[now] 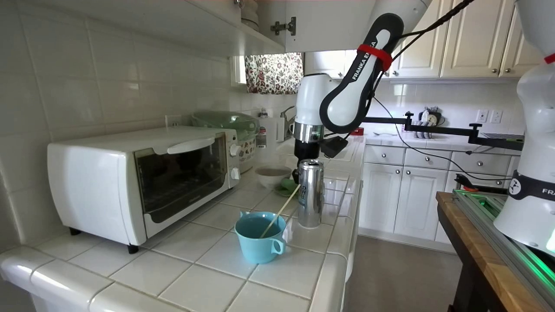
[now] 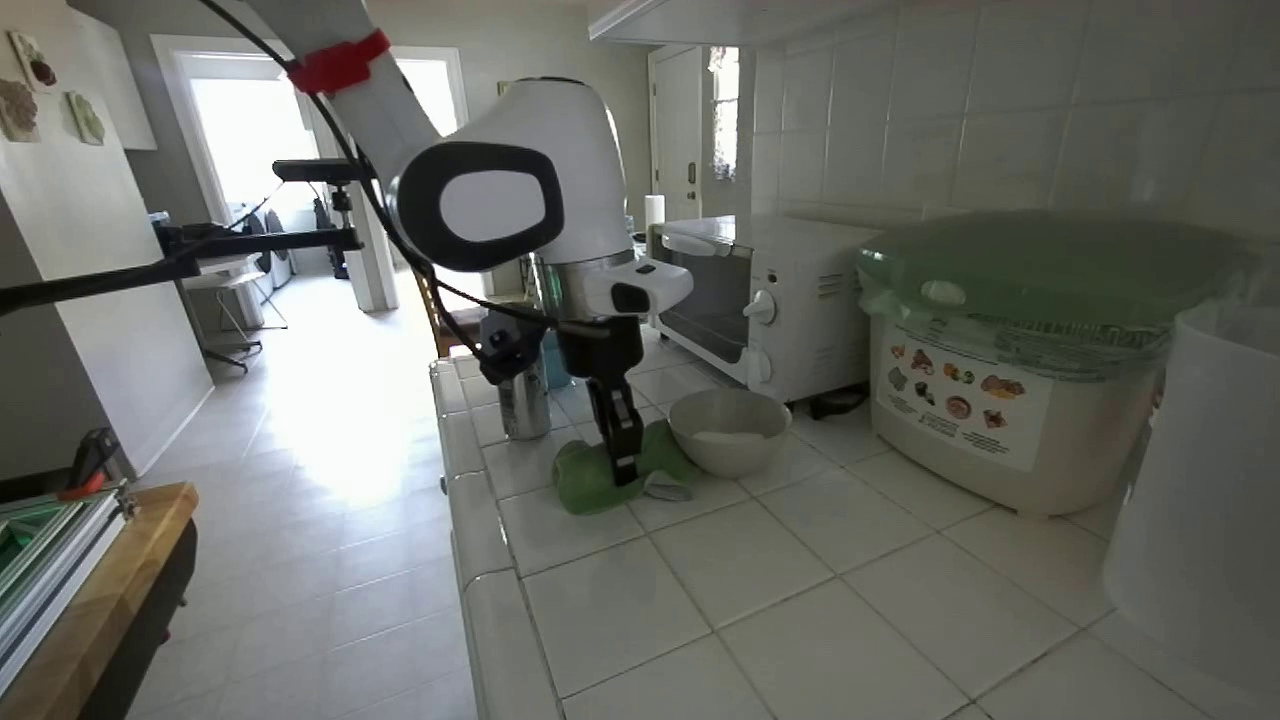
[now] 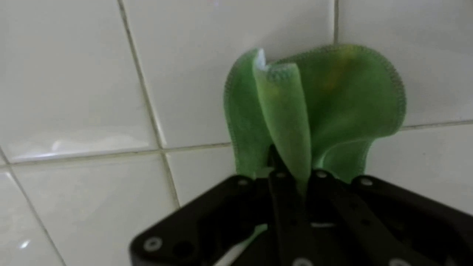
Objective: Wipe the counter with the green cloth
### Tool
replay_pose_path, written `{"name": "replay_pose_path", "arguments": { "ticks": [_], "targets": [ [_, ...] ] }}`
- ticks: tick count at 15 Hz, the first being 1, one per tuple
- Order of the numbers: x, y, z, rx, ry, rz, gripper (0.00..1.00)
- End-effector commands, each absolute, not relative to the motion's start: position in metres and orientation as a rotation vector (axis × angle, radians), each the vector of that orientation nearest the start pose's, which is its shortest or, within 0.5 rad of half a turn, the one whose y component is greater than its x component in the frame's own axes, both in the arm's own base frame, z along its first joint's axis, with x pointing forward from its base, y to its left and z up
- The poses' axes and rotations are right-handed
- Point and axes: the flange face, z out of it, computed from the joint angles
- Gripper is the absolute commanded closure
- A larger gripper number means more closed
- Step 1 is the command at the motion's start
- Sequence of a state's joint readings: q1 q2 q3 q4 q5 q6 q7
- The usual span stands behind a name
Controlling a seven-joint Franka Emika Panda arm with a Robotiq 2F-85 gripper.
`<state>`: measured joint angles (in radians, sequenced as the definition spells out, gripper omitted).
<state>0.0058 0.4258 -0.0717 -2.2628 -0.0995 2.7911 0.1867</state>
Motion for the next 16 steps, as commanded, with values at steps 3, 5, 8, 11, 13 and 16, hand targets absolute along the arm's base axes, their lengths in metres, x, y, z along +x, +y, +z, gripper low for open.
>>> {"name": "replay_pose_path", "arguments": {
  "ticks": [3, 5, 8, 11, 13, 16],
  "targets": [
    [0.541, -0.067, 0.177, -3.177, 0.402, -0.151, 0.98],
    [0.536, -0.086, 0.178, -3.176, 0.472, -0.146, 0.98],
    [0.527, -0.113, 0.177, -3.169, 0.581, -0.131, 0.98],
    [0.521, -0.139, 0.179, -3.158, 0.688, -0.128, 0.98],
    [0.517, -0.162, 0.179, -3.145, 0.779, -0.124, 0.98],
    [0.506, -0.198, 0.184, -3.121, 0.919, -0.125, 0.98]
  ]
}}
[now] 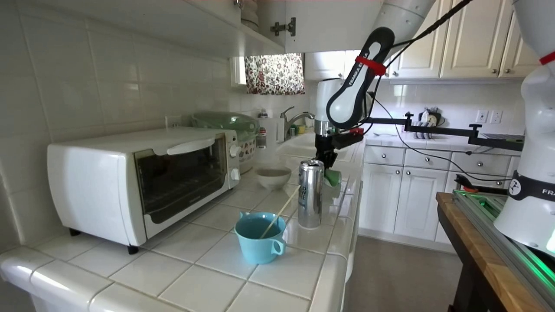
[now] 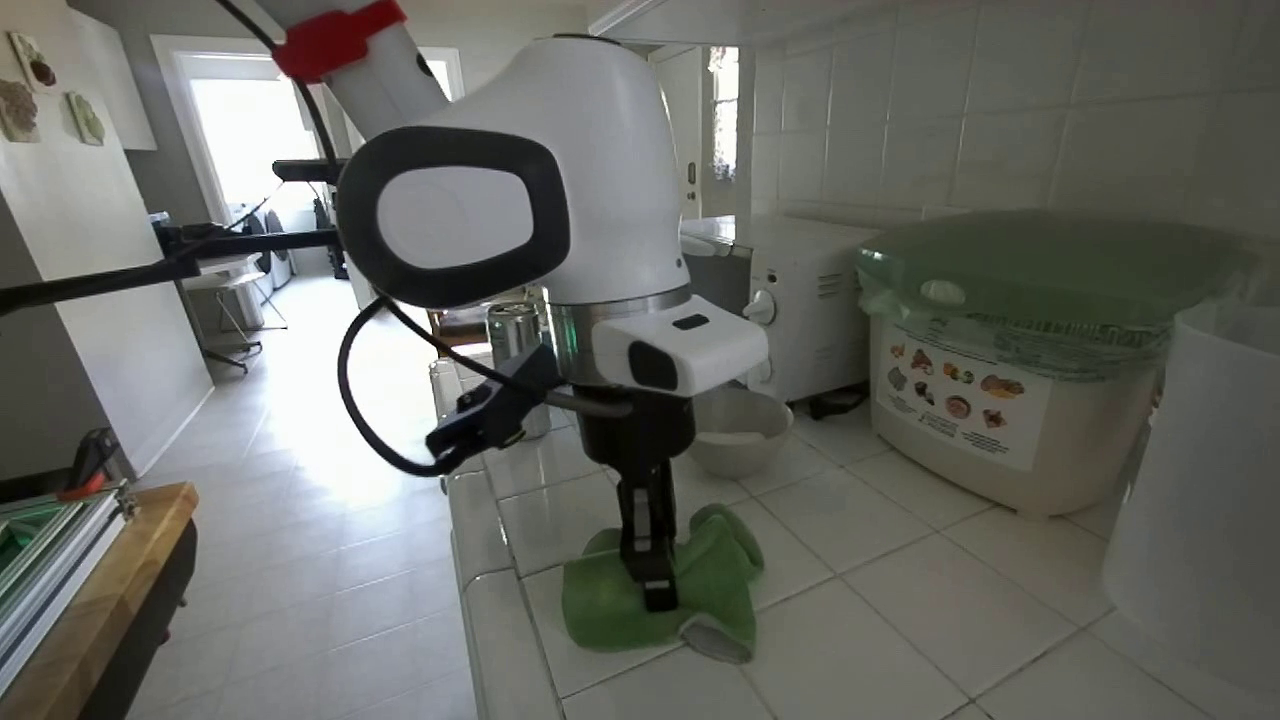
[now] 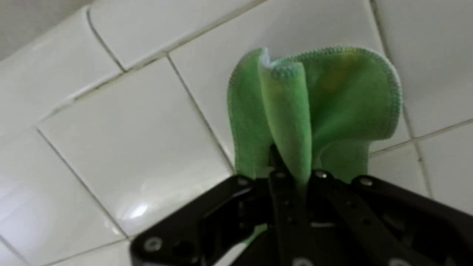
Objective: Wipe the counter with the green cloth
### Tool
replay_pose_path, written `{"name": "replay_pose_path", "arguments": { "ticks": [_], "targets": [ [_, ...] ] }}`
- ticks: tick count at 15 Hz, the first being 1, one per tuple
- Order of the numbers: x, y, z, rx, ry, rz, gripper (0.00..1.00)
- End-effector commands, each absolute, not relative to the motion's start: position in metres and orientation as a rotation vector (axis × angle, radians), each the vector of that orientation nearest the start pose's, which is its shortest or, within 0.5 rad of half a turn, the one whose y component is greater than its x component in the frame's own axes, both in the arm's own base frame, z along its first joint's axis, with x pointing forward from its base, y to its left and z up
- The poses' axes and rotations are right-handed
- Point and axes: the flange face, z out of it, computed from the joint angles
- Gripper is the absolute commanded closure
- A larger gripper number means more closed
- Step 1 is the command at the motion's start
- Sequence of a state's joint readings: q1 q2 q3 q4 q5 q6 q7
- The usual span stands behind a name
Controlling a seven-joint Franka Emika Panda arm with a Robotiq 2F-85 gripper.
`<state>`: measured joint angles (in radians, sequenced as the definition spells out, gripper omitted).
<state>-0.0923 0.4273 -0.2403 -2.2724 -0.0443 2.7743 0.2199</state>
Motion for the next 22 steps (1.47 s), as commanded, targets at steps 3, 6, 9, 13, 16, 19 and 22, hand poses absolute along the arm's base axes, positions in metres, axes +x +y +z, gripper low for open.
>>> {"name": "replay_pose_path", "arguments": {
  "ticks": [3, 6, 9, 13, 16, 19, 22],
  "targets": [
    [0.504, -0.213, 0.189, -3.109, 0.974, -0.133, 0.98],
    [0.515, -0.205, 0.200, -3.097, 0.942, -0.144, 0.98],
    [0.529, -0.203, 0.215, -3.078, 0.933, -0.173, 0.98],
    [0.542, -0.205, 0.223, -3.069, 0.928, -0.152, 0.98],
    [0.547, -0.199, 0.219, -3.067, 0.918, -0.109, 0.98],
    [0.554, -0.191, 0.209, -3.063, 0.889, -0.092, 0.98],
    [0.562, -0.182, 0.196, -3.058, 0.871, -0.084, 0.98]
  ]
}}
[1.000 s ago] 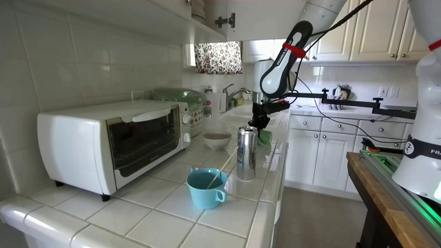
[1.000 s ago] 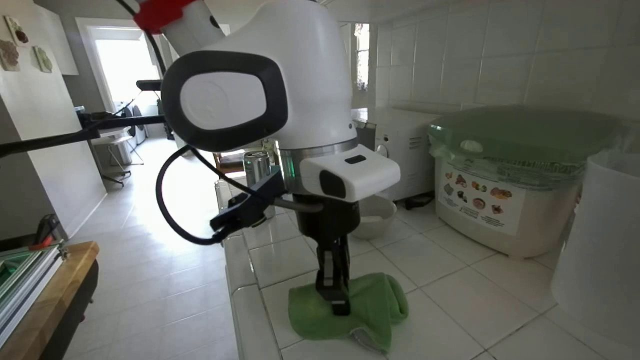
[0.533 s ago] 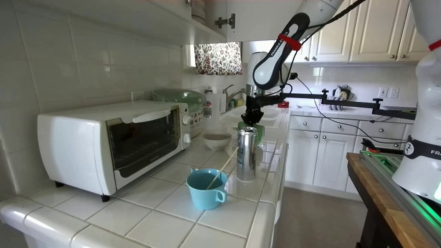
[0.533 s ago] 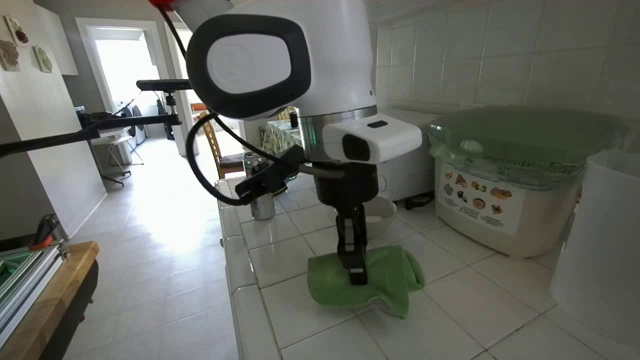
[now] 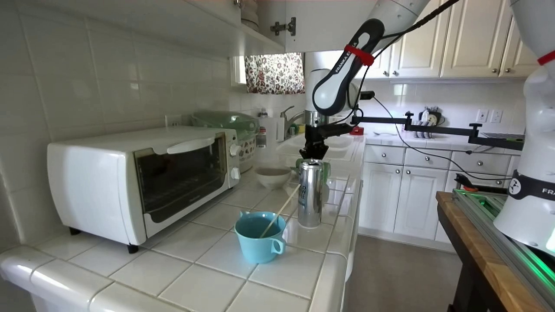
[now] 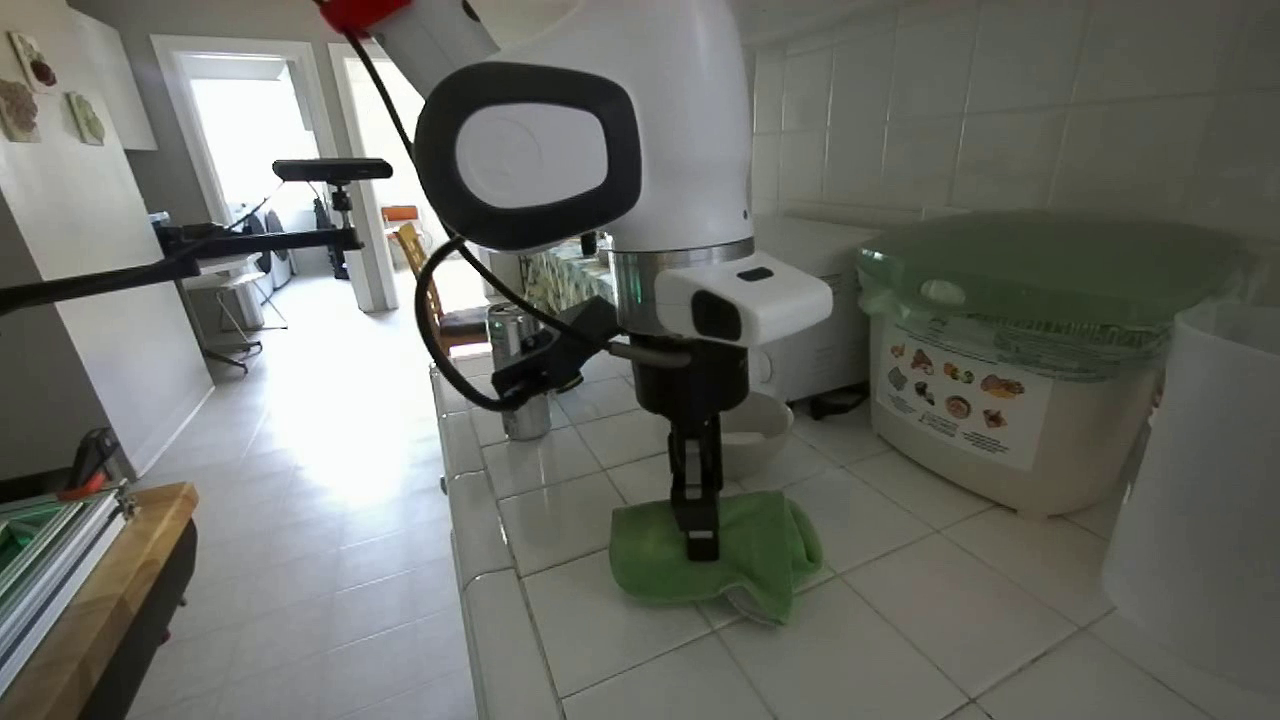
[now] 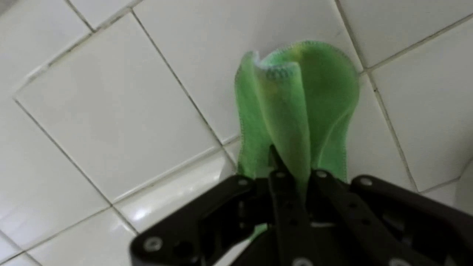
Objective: Wipe the counter with the green cloth
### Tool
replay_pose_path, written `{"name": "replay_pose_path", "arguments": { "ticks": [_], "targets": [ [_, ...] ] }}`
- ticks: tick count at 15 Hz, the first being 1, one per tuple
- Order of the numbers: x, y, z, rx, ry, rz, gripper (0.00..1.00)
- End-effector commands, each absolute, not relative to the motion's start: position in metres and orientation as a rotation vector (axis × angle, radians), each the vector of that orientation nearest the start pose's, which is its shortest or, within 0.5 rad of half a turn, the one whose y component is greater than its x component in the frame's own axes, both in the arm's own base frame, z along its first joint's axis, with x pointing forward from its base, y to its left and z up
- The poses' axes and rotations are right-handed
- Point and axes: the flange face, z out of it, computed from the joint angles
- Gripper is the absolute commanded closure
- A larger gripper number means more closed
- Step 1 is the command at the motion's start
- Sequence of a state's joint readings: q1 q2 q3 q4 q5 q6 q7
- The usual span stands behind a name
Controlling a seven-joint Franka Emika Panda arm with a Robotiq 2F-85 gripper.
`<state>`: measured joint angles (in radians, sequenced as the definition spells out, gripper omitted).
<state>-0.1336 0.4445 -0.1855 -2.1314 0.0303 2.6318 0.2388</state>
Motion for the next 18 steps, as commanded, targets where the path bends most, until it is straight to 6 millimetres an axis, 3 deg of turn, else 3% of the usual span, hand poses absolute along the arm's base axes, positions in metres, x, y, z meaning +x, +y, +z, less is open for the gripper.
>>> {"name": "replay_pose_path", "arguments": {
  "ticks": [1, 4, 13, 16, 18],
  "targets": [
    [0.563, -0.178, 0.191, -3.060, 0.861, -0.076, 0.98],
    [0.567, -0.159, 0.180, -3.072, 0.800, -0.058, 0.98],
    [0.572, -0.072, 0.181, -3.098, 0.537, -0.053, 0.98],
    [0.569, -0.086, 0.181, -3.092, 0.589, -0.050, 0.98],
    [0.563, -0.114, 0.183, -3.088, 0.681, -0.053, 0.98]
  ]
}}
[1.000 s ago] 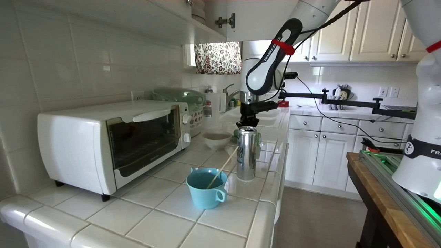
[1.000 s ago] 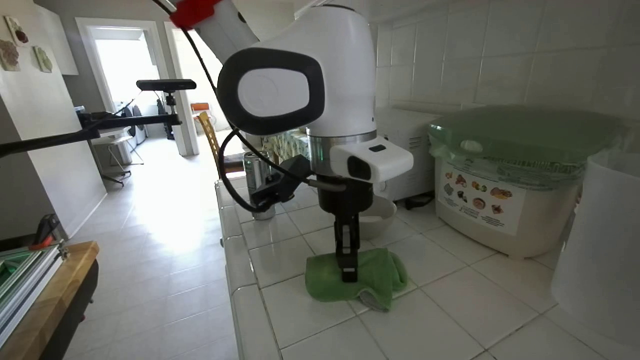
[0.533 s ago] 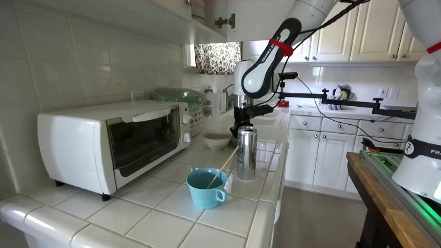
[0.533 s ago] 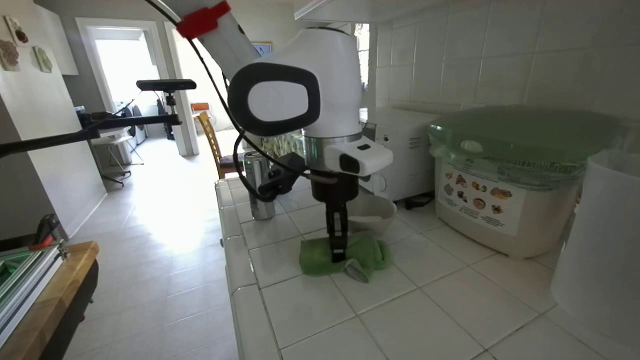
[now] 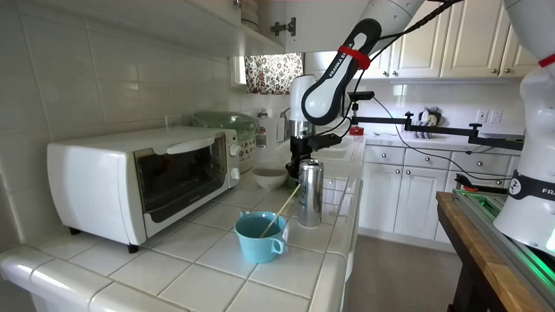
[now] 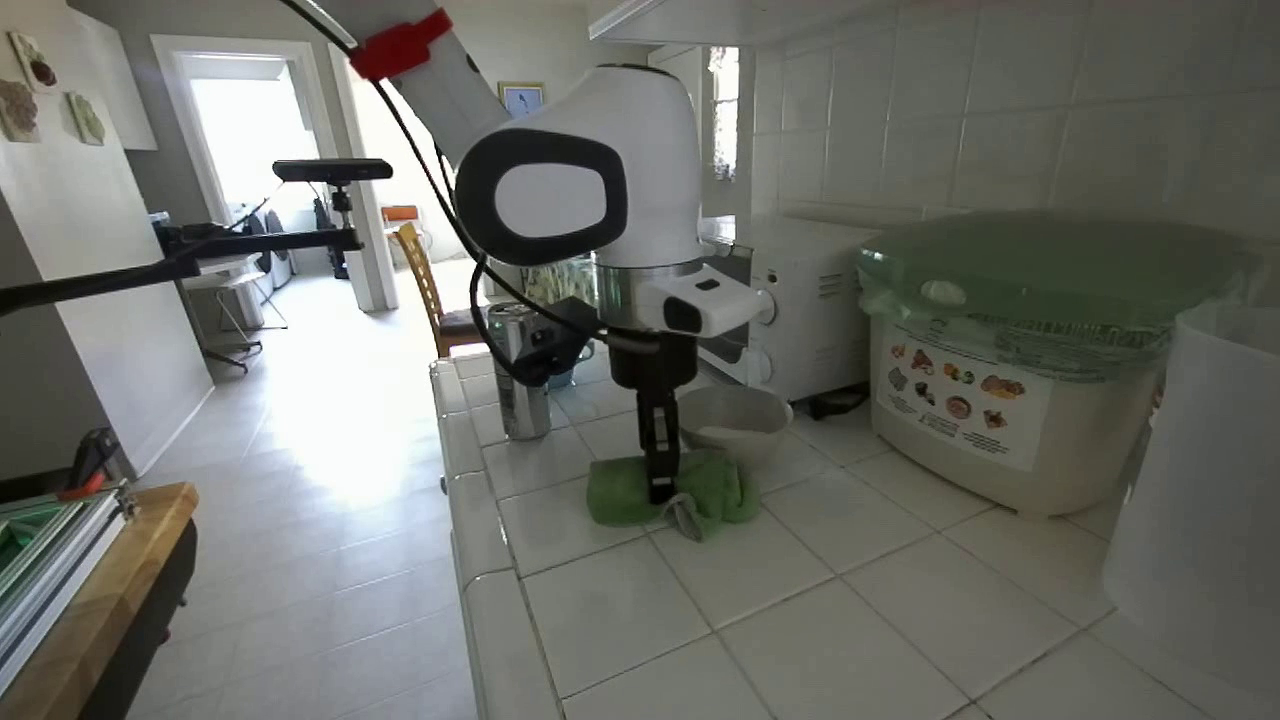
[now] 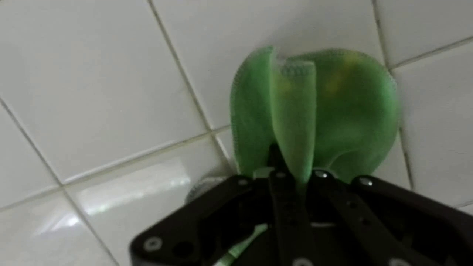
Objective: Wipe the counter with the green cloth
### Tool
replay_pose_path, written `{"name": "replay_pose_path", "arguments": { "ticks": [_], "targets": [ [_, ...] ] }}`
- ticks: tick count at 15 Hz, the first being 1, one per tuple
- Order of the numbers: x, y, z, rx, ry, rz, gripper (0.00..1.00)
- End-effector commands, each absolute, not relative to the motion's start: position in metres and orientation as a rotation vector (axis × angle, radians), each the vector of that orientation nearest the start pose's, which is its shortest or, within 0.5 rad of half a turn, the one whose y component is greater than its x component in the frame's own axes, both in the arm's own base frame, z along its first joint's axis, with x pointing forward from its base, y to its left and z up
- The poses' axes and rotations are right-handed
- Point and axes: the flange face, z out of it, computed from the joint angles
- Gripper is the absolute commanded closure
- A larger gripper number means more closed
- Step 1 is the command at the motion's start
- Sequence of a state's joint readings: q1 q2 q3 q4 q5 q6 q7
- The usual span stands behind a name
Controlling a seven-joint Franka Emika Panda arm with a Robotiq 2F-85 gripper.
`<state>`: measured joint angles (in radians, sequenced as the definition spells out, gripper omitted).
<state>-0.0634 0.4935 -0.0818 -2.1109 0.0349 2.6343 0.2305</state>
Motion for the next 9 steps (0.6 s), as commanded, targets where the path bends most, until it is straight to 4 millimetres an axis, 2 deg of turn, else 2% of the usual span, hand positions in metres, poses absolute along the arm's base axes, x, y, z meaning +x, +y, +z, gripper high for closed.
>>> {"name": "replay_pose_path", "arguments": {
  "ticks": [1, 4, 5, 7, 9],
  "targets": [
    [0.558, -0.133, 0.181, -3.082, 0.742, -0.049, 0.98],
    [0.539, -0.189, 0.182, -3.059, 0.920, -0.039, 0.98],
    [0.535, -0.201, 0.182, -3.053, 0.959, -0.035, 0.98],
    [0.531, -0.209, 0.181, -3.055, 0.973, -0.031, 0.98],
    [0.536, -0.191, 0.179, -3.070, 0.910, -0.030, 0.98]
  ]
}}
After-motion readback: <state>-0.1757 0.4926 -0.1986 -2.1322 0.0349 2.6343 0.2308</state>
